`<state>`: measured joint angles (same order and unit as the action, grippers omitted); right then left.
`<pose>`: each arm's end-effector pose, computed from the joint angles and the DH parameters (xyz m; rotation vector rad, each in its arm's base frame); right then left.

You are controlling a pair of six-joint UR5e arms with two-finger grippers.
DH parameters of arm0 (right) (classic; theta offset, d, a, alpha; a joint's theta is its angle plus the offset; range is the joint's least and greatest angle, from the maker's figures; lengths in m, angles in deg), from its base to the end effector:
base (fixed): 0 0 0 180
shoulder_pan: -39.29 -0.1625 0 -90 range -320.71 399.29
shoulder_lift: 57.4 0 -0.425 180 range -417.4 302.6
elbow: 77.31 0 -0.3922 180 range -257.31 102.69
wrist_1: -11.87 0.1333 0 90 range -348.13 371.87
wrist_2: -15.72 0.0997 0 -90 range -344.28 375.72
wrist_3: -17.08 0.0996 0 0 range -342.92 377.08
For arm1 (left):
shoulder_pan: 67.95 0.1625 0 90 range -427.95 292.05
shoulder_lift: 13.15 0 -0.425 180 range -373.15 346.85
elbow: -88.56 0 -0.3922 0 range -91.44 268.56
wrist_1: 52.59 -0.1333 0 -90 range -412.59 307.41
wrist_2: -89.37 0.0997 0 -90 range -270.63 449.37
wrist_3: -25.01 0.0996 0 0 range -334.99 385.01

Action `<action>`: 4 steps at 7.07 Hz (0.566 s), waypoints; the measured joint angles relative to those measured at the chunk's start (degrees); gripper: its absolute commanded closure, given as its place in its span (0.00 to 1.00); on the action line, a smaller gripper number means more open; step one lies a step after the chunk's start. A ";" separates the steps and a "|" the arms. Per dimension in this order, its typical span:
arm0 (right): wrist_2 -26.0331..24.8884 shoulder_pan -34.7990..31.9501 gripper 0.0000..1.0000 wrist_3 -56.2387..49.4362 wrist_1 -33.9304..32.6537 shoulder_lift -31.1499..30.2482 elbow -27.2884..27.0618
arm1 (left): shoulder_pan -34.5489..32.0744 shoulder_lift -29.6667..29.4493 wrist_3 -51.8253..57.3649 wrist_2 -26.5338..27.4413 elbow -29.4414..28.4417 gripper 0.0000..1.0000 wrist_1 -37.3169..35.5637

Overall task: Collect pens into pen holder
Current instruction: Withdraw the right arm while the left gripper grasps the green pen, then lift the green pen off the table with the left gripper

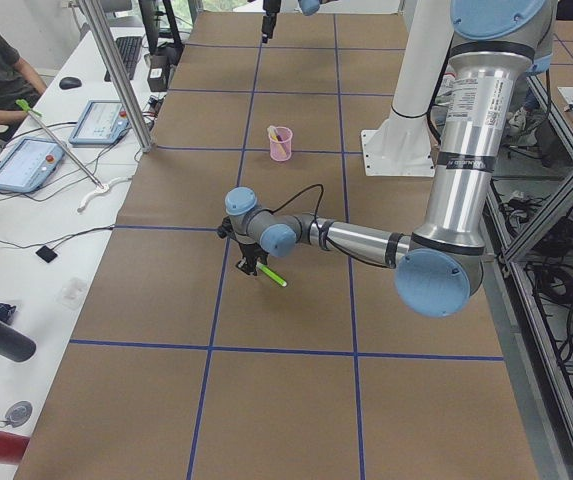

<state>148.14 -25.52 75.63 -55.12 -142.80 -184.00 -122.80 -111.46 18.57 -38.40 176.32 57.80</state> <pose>-0.1624 -0.5007 0.4267 0.0798 -1.0139 0.2454 0.2724 -0.5124 0.5676 0.1892 0.7757 0.6268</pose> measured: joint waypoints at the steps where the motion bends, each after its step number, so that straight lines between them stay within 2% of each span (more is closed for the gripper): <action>1: -0.04 0.04 0.02 0.13 0.01 0.12 0.07 | 0.00 -0.25 0.01 0.04 0.08 0.46 -0.56; 4: -0.08 0.11 0.02 0.43 0.02 0.37 0.16 | 0.85 -0.39 0.07 0.46 0.16 0.46 -0.87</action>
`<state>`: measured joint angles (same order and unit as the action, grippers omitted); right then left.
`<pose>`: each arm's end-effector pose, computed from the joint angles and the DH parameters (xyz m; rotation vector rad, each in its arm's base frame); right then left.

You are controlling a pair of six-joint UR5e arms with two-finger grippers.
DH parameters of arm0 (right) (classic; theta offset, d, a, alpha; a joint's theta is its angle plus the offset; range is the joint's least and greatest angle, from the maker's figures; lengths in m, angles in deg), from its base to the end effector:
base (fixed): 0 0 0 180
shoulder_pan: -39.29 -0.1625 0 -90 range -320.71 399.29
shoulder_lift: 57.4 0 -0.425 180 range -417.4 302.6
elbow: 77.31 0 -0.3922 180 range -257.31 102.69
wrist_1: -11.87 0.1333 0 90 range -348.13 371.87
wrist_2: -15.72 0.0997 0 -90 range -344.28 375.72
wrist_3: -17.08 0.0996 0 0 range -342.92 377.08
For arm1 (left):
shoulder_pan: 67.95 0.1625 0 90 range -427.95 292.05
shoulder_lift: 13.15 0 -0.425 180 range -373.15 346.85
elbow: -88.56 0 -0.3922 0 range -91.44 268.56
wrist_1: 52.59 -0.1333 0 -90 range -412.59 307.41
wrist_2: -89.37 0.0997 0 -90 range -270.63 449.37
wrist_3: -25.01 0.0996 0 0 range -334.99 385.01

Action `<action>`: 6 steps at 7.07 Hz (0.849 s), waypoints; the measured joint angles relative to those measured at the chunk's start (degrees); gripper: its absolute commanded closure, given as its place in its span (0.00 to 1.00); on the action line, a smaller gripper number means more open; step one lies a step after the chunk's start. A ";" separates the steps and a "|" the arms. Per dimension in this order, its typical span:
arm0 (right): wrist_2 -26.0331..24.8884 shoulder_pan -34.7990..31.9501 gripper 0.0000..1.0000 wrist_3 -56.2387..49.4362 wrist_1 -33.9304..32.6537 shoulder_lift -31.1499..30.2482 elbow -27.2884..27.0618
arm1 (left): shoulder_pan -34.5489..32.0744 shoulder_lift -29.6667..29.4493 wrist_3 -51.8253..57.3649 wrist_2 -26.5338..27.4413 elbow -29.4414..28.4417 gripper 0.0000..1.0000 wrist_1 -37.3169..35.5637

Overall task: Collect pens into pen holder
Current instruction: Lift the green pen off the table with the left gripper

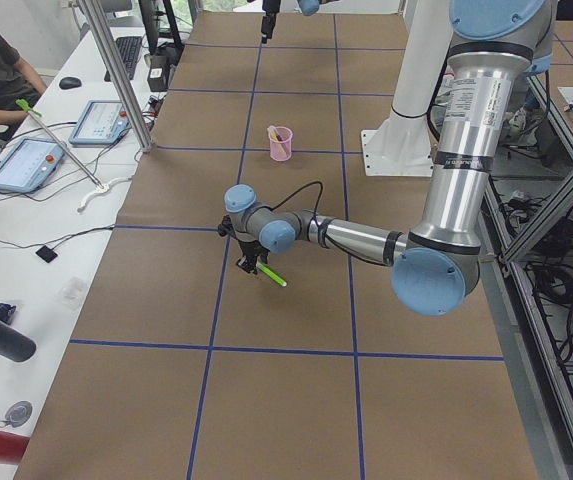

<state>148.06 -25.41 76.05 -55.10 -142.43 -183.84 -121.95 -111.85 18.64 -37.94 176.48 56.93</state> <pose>-0.1643 -0.5024 0.4247 0.0792 -1.0157 0.2492 0.2809 -0.5107 0.5646 0.1821 0.7685 0.6390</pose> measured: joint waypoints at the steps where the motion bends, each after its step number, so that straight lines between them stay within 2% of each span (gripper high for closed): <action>1: -0.03 0.00 0.02 0.05 0.00 0.03 0.03 | 0.43 0.01 0.54 0.14 0.03 0.47 -0.01; 3: -0.06 0.00 0.02 0.08 0.02 0.07 0.04 | 0.73 0.10 2.59 0.43 0.06 0.55 -0.13; 4: -0.07 0.00 0.02 0.09 0.06 0.10 -0.01 | 0.81 0.13 3.04 0.68 0.06 0.69 -0.16; 5: -0.07 0.00 0.02 0.08 0.10 0.15 -0.05 | 0.87 0.15 3.23 0.93 0.09 0.90 -0.18; 6: -0.07 -0.01 0.02 0.11 0.14 0.22 -0.07 | 0.89 0.17 3.33 1.04 0.12 1.00 -0.19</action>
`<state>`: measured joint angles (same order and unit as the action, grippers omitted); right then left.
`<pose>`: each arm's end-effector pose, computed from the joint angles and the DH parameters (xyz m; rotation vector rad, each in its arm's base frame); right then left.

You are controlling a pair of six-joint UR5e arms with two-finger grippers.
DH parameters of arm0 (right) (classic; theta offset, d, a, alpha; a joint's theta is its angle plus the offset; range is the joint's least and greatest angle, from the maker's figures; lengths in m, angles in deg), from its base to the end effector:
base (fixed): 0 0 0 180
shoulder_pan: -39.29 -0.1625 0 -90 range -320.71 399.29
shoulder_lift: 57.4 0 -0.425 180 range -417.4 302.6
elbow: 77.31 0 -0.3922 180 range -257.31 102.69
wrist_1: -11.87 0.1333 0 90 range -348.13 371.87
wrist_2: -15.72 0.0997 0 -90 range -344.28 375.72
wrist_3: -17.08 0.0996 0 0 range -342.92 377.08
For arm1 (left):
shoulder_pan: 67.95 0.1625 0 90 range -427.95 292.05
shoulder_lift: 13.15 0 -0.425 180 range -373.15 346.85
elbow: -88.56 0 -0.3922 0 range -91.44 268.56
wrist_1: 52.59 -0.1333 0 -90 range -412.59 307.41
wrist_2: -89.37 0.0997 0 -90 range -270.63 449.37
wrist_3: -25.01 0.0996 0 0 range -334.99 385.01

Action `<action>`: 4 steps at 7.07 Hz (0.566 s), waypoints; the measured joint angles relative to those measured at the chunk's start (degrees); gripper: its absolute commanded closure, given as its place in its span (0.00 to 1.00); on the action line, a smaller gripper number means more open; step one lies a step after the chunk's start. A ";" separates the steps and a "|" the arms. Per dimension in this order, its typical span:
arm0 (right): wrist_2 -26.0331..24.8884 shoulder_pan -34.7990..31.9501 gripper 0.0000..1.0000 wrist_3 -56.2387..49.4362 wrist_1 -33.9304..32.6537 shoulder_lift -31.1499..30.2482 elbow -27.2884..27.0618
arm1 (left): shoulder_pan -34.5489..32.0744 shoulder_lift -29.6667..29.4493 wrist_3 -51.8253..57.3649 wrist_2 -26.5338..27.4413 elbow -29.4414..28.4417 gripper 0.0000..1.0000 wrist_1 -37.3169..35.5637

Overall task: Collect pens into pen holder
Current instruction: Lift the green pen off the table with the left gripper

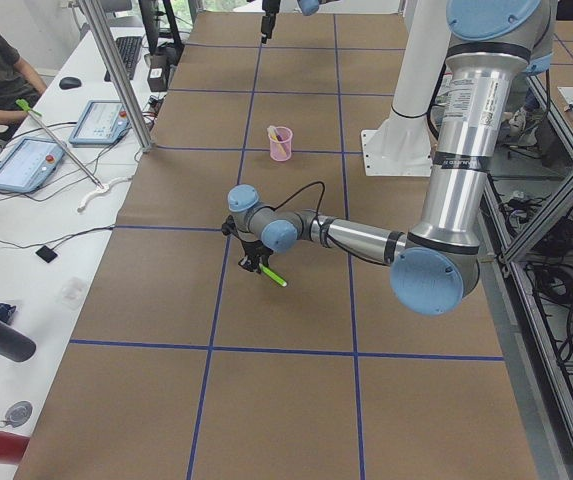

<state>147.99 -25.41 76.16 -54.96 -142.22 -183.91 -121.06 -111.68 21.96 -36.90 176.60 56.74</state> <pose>-0.1645 -0.5032 0.4220 0.0847 -1.0190 0.2483 0.2871 -0.5065 0.5666 0.2023 0.7495 0.7044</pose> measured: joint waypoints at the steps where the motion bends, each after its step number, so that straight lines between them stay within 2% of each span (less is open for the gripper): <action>1: 0.00 -0.07 0.02 0.02 0.02 0.01 -0.04 | 0.02 0.00 0.04 0.04 0.11 1.00 0.00; 3: -0.25 -0.14 0.02 0.00 0.03 -0.02 -0.16 | -0.14 -0.01 0.05 -0.22 1.09 1.00 -0.55; 4: -0.66 -0.14 0.02 0.04 0.03 0.03 -0.32 | -0.35 -0.46 -0.05 -0.72 3.98 1.00 -3.30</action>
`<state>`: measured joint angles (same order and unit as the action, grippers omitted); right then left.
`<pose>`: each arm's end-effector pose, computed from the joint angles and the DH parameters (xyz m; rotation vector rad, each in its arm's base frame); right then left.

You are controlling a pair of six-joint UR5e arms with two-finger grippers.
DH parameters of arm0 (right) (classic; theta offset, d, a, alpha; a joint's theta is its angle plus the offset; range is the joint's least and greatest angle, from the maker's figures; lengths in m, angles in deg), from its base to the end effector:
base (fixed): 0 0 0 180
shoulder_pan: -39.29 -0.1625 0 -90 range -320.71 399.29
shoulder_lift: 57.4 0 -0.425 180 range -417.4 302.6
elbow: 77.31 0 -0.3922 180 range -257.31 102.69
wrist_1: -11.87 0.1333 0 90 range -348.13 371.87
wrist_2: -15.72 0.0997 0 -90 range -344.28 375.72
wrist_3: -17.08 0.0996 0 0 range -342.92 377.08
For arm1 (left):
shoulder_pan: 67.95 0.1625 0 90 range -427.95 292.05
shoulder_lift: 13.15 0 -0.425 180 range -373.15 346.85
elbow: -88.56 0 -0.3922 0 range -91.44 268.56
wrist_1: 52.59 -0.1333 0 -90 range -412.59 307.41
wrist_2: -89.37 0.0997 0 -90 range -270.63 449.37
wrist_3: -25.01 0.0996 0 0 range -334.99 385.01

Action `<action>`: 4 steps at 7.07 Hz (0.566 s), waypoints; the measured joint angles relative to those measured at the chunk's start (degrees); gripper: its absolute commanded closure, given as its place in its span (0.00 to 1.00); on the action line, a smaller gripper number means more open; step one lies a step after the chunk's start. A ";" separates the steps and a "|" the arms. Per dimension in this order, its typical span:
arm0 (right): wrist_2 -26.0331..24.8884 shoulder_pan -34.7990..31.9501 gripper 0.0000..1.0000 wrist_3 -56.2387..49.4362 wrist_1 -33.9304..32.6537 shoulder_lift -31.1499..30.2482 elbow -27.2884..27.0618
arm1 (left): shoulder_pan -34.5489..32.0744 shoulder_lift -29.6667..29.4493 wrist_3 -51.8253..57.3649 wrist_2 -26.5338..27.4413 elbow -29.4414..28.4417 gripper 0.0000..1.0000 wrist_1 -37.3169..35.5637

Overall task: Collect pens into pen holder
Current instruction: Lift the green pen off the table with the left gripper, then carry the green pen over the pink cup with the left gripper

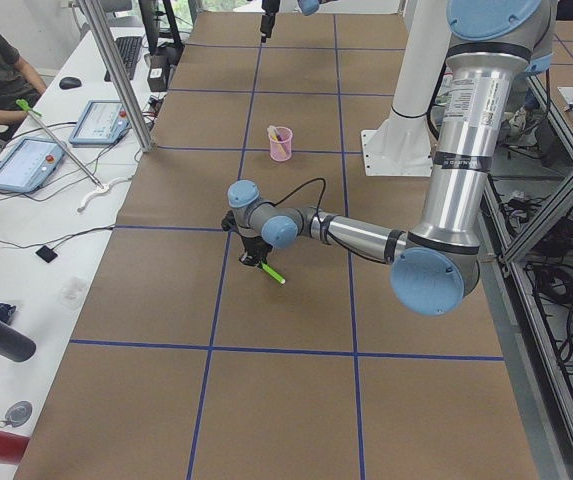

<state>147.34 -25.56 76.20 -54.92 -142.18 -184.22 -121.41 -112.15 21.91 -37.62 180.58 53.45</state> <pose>-0.1623 -0.5038 0.4194 0.0990 -1.0158 0.2535 0.2842 -0.5068 0.5328 0.2185 0.7664 0.7055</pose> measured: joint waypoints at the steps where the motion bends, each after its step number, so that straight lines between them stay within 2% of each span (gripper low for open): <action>1: -0.20 0.01 0.02 0.02 0.00 0.03 -0.12 | -0.13 -1.75 -0.68 -0.22 4.87 1.00 -4.86; 3: -0.32 0.01 0.02 0.01 0.00 0.05 0.02 | 0.64 -9.79 -9.47 0.60 12.26 1.00 -10.23; 4: -0.44 0.03 0.02 -0.06 0.02 0.06 0.15 | 1.92 -14.44 -12.80 1.31 13.50 1.00 -10.84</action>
<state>146.90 -25.52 76.14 -54.91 -142.13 -184.07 -119.50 -126.59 9.11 -36.32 194.07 42.60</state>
